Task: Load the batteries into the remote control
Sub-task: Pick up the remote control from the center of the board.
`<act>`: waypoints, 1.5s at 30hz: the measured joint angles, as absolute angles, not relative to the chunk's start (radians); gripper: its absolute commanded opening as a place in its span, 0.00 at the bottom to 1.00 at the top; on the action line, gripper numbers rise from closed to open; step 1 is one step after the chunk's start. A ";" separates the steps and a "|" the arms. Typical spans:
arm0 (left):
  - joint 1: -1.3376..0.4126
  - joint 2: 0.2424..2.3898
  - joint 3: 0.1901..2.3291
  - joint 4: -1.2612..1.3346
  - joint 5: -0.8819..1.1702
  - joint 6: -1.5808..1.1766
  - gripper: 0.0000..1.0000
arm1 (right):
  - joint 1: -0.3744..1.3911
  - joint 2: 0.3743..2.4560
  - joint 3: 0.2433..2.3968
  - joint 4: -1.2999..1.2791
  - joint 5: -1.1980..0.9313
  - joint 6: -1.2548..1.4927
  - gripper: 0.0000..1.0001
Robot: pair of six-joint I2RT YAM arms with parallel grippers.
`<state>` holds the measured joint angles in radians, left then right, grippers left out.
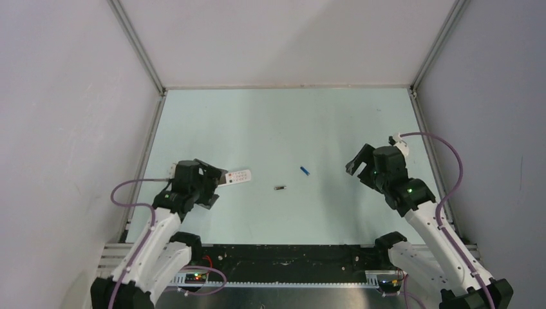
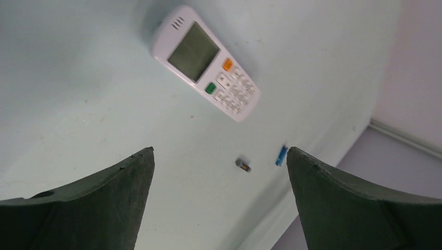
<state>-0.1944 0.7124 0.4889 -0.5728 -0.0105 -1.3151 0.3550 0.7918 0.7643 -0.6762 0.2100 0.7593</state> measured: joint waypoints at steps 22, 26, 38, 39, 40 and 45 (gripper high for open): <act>-0.194 0.858 0.674 -0.558 -0.251 -0.956 1.00 | 0.717 1.250 0.851 -0.186 -0.051 0.325 0.95; -0.186 0.855 0.651 -0.562 -0.252 -0.914 1.00 | 0.779 1.488 1.003 -0.089 -0.139 0.189 0.95; -0.031 1.233 0.663 -0.538 -0.063 -0.821 0.84 | 0.884 1.960 1.391 -0.147 -0.260 -0.153 0.86; -0.031 1.250 0.672 -0.533 -0.056 -0.817 0.81 | 0.891 1.987 1.424 -0.171 -0.255 -0.169 0.82; -0.030 1.264 0.680 -0.531 -0.053 -0.812 0.80 | 0.901 2.021 1.474 -0.215 -0.245 -0.186 0.81; -0.030 1.306 0.704 -0.496 -0.049 -0.807 0.76 | 0.942 2.168 1.687 -0.345 -0.215 -0.266 0.81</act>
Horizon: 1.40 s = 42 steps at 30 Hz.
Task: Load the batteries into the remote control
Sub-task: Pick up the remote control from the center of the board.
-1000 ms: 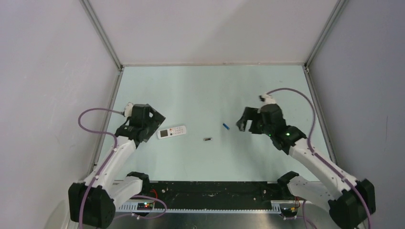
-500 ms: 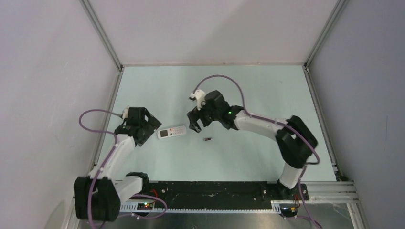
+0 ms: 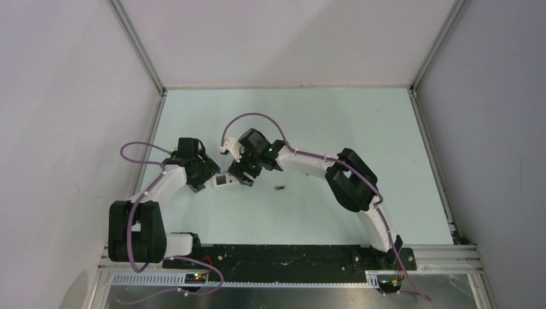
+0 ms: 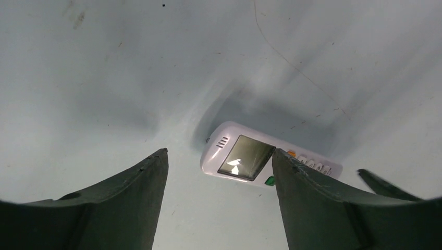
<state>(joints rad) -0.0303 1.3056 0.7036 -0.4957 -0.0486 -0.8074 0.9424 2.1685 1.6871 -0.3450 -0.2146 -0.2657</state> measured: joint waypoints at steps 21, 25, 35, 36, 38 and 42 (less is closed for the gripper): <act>0.145 1.290 0.675 -0.467 0.011 -0.838 0.79 | 0.986 2.276 1.771 -0.419 -0.222 -0.405 0.90; 0.180 1.259 0.656 -0.466 0.022 -0.838 0.80 | 0.987 2.302 1.811 -0.419 -0.223 -0.405 0.84; 0.250 1.197 0.635 -0.469 0.038 -0.835 0.80 | 0.992 2.364 1.903 -0.415 -0.226 -0.388 0.54; 0.252 1.197 0.635 -0.471 0.039 -0.834 0.80 | 0.992 2.364 1.903 -0.415 -0.226 -0.387 0.51; 0.255 1.196 0.634 -0.474 0.042 -0.833 0.80 | 0.994 2.364 1.903 -0.415 -0.222 -0.382 0.47; 0.257 1.190 0.633 -0.477 0.057 -0.829 0.83 | 0.996 2.364 1.903 -0.415 -0.208 -0.358 0.43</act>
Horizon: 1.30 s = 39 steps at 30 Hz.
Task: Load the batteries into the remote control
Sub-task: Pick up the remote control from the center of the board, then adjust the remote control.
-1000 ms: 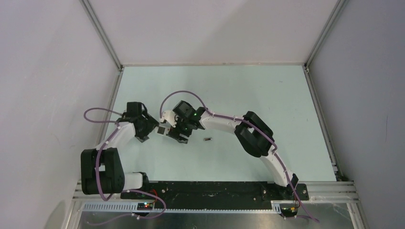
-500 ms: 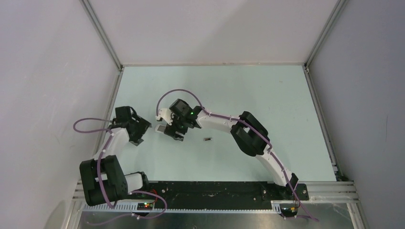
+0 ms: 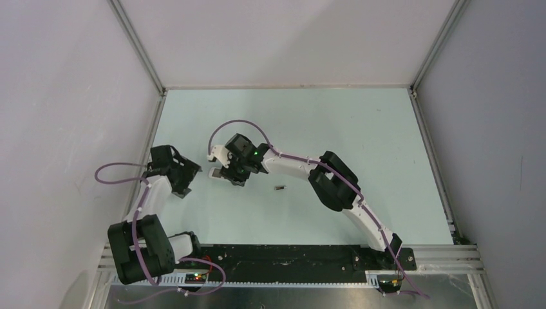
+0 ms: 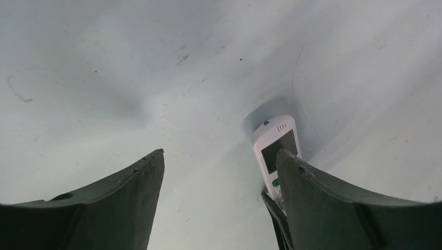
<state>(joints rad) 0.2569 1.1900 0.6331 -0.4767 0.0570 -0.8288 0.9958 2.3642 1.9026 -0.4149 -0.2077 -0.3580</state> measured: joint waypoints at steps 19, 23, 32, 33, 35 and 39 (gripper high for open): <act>0.248 0.827 0.652 -0.483 0.212 -0.730 0.90 | 0.805 2.142 1.696 -0.414 -0.627 0.212 0.37; 0.209 0.789 0.720 -0.480 0.279 -0.692 0.90 | 0.715 2.051 1.597 -0.288 -0.746 0.419 0.36; 0.029 0.774 0.888 -0.395 0.456 -0.648 0.93 | 0.632 1.921 1.456 0.167 -0.945 0.958 0.36; 0.006 0.777 0.904 -0.383 0.469 -0.650 0.93 | 0.632 1.909 1.444 0.232 -0.959 1.026 0.36; -0.029 0.788 0.930 -0.360 0.488 -0.658 0.93 | 0.632 1.888 1.419 0.397 -0.986 1.179 0.36; -0.059 0.799 0.955 -0.321 0.511 -0.707 0.96 | 0.634 1.872 1.392 0.704 -1.011 1.457 0.36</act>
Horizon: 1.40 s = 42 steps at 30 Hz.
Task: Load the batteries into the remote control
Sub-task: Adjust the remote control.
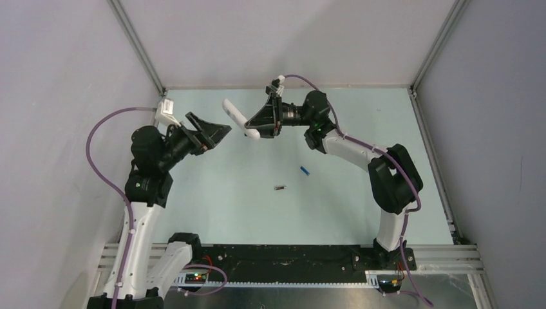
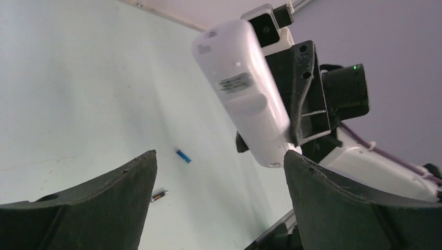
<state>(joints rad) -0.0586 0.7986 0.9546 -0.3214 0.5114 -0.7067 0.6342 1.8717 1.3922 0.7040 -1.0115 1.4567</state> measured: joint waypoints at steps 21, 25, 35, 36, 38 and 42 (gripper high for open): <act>-0.104 0.743 0.949 0.045 0.552 -1.032 0.97 | 0.680 1.866 1.378 1.132 -1.023 1.860 0.36; -0.108 0.771 0.917 0.046 0.534 -1.059 0.96 | 0.696 1.866 1.377 1.130 -1.029 1.860 0.36; -0.126 0.814 0.896 0.028 0.505 -1.107 0.83 | 0.739 1.866 1.375 1.116 -1.029 1.860 0.36; -0.129 0.817 0.896 0.028 0.505 -1.109 0.79 | 0.742 1.866 1.375 1.116 -1.029 1.860 0.36; -0.133 0.823 0.896 0.029 0.507 -1.118 0.72 | 0.745 1.866 1.374 1.111 -1.029 1.863 0.36; -0.136 0.818 0.876 0.050 0.508 -1.128 0.57 | 0.748 1.867 1.362 1.095 -1.033 1.875 0.36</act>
<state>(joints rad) -0.1356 0.8177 0.8757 0.0502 0.5083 -1.1282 0.7479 1.8668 1.3621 1.0950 -1.0328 1.8748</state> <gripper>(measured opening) 0.677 0.531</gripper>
